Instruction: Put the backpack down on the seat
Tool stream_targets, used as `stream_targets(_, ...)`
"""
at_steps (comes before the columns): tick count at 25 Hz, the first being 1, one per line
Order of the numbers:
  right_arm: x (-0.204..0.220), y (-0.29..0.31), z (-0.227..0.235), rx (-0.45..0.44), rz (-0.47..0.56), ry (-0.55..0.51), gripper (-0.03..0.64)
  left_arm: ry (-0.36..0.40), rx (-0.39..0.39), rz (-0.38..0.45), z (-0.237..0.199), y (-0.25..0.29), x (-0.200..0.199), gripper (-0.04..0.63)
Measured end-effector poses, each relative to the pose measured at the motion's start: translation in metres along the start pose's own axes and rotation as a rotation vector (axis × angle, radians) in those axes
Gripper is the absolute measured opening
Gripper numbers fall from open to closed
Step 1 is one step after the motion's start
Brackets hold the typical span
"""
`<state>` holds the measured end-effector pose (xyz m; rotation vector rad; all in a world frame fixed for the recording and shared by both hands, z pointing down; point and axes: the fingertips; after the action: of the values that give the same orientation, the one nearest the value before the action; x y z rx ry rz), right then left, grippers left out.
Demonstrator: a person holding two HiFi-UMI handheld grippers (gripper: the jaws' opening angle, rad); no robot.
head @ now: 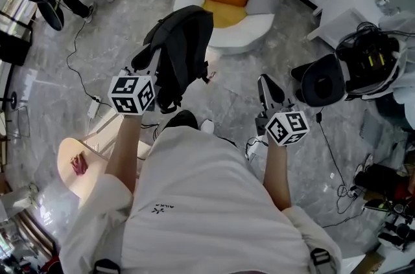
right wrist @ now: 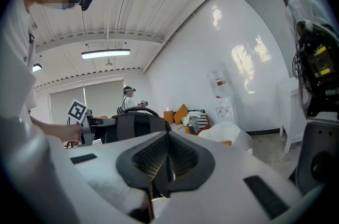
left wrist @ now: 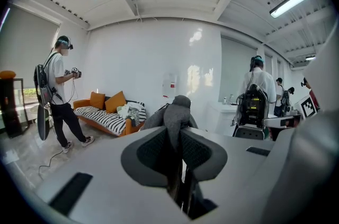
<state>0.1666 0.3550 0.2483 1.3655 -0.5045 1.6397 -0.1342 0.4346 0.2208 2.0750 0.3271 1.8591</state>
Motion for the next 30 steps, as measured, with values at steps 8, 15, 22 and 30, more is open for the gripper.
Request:
stream_targets(8,-0.002,-0.002,0.002,0.007,0.006,0.002,0.025,-0.002,-0.007,0.003,-0.002,-0.003,-0.002,0.074)
stream_targets(15,-0.001,0.003,0.015,0.015,-0.003,0.009,0.026,0.002,0.004,-0.007,0.001,0.014,-0.004,0.074)
stream_targets(22,-0.007,0.023,0.020,0.028,-0.010,0.001,0.026,-0.002,0.022,-0.024,-0.007,0.037,-0.004,0.075)
stream_targets(30,-0.017,0.051,0.040,0.052,-0.015,0.008,0.026,-0.008,0.043,-0.044,-0.018,0.077,-0.011,0.075)
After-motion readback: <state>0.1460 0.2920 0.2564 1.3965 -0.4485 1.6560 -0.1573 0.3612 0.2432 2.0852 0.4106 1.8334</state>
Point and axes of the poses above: the fingertips, and each gripper's own axes: y forward along the fingers, z to its right, x out of its underside, and after that the axes turned 4 degrees about -z, right-handed
